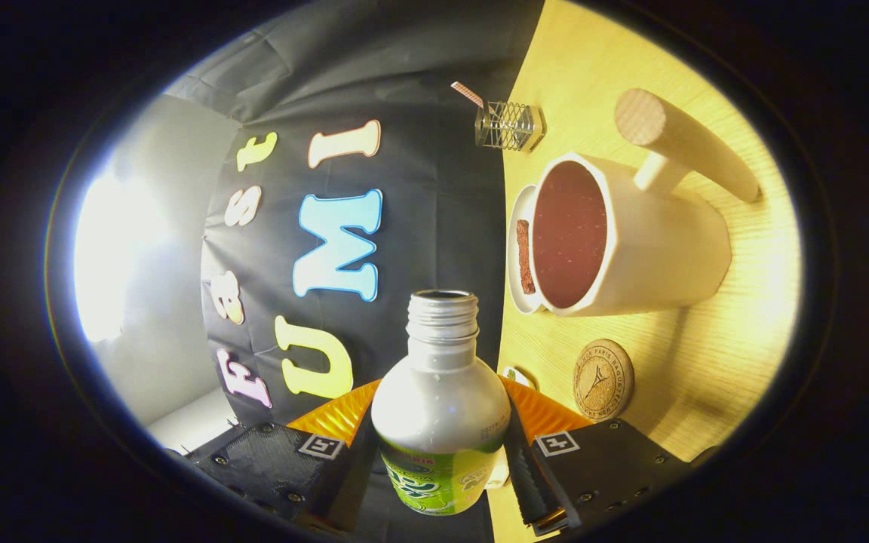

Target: Take the bottle from table, then pour the juice into the cup, finally place the bottle on the coaster

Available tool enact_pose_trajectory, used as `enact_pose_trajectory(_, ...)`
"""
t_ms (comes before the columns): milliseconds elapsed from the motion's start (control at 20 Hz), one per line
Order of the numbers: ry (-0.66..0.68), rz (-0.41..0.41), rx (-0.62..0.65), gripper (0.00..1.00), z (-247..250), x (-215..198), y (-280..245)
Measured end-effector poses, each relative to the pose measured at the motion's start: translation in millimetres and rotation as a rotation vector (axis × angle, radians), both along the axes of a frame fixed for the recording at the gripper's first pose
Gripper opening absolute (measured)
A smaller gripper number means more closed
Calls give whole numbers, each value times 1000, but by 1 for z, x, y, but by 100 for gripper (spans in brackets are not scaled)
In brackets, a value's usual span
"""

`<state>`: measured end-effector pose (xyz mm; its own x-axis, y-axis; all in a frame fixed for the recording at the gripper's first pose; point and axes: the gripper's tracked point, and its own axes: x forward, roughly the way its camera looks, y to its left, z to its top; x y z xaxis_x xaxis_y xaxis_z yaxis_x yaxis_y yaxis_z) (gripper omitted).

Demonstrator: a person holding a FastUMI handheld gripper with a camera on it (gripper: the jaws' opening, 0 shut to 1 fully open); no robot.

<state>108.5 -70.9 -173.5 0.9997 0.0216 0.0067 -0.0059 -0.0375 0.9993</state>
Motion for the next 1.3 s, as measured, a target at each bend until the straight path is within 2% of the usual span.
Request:
enact_pose_trajectory(1000,-74,-31,193,77,11,4,0)
enact_pose_trajectory(1300,-81,-39,212,77,9,4,-3)
